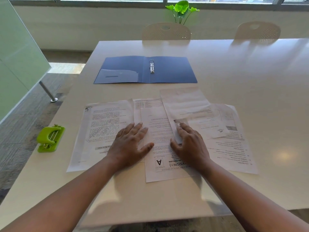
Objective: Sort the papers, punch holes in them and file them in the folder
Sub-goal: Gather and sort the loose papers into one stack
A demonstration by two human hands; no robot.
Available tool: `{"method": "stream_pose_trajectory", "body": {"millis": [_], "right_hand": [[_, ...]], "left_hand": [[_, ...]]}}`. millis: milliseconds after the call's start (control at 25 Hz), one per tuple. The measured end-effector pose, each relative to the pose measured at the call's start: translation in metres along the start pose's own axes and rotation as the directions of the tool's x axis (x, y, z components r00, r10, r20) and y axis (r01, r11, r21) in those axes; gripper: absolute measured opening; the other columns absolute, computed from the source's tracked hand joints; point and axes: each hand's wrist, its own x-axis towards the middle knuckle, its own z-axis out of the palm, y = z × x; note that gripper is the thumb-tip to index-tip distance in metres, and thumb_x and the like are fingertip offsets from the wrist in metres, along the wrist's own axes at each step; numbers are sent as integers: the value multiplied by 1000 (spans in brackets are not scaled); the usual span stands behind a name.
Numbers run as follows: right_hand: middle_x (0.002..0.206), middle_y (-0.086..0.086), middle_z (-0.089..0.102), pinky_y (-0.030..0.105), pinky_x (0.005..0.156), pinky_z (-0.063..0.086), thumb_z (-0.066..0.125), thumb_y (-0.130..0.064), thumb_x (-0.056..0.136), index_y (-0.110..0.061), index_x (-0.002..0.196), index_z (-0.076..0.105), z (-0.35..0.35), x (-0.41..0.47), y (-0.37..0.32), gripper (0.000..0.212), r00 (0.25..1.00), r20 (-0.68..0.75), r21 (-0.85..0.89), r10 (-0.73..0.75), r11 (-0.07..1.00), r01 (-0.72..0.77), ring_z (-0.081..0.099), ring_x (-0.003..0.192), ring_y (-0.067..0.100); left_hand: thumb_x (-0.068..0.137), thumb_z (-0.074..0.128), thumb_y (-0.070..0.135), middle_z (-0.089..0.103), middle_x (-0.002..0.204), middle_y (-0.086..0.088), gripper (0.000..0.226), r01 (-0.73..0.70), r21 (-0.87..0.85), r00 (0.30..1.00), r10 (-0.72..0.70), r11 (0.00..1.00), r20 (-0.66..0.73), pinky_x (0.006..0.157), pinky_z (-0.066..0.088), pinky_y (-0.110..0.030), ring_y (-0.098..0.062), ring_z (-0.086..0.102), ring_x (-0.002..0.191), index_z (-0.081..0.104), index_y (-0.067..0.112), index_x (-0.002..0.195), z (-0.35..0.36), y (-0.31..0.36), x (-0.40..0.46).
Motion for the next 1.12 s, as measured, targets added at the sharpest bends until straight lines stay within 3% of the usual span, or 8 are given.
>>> {"method": "stream_pose_trajectory", "body": {"millis": [400,600,720,840,1120], "right_hand": [[147,5,58,38,115,34,62,-44,90,-13,134,65,3,-2,1,54,997,-80,-27,0,1000,-2,52,137,23],[150,2,55,40,116,28,55,-48,95,-18,138,62,-5,-1,-2,53,999,-40,-112,-32,993,27,48,138,24],[162,6,38,46,118,25,48,-57,95,-19,149,48,-10,4,-3,66,999,31,-166,15,986,-10,34,147,28],[157,8,43,48,112,34,42,-60,95,-16,145,49,-15,8,-4,67,994,96,-203,46,979,-26,37,144,28],[140,5,58,47,99,47,50,-38,89,-14,130,58,-23,8,-19,48,986,165,-232,34,973,5,53,126,29]], "left_hand": [[89,28,82,17,169,10,84,2,-13,1000,-3,1000,-19,125,7,-37,-14,6,156,26,35,159,3,-1,0],[89,30,82,19,168,10,83,4,-17,1000,-5,1000,-28,125,8,-37,-14,8,156,27,36,158,3,-1,1],[89,30,82,20,168,10,83,3,-26,999,-4,1000,-39,125,10,-39,-15,9,156,29,36,158,4,-2,1],[88,31,83,21,168,10,84,7,-32,999,-8,999,-41,125,10,-39,-14,9,156,29,36,158,5,-3,1],[86,29,86,22,167,10,87,11,-33,999,-12,999,-48,125,11,-39,-15,11,156,30,36,157,5,-3,1]]}}
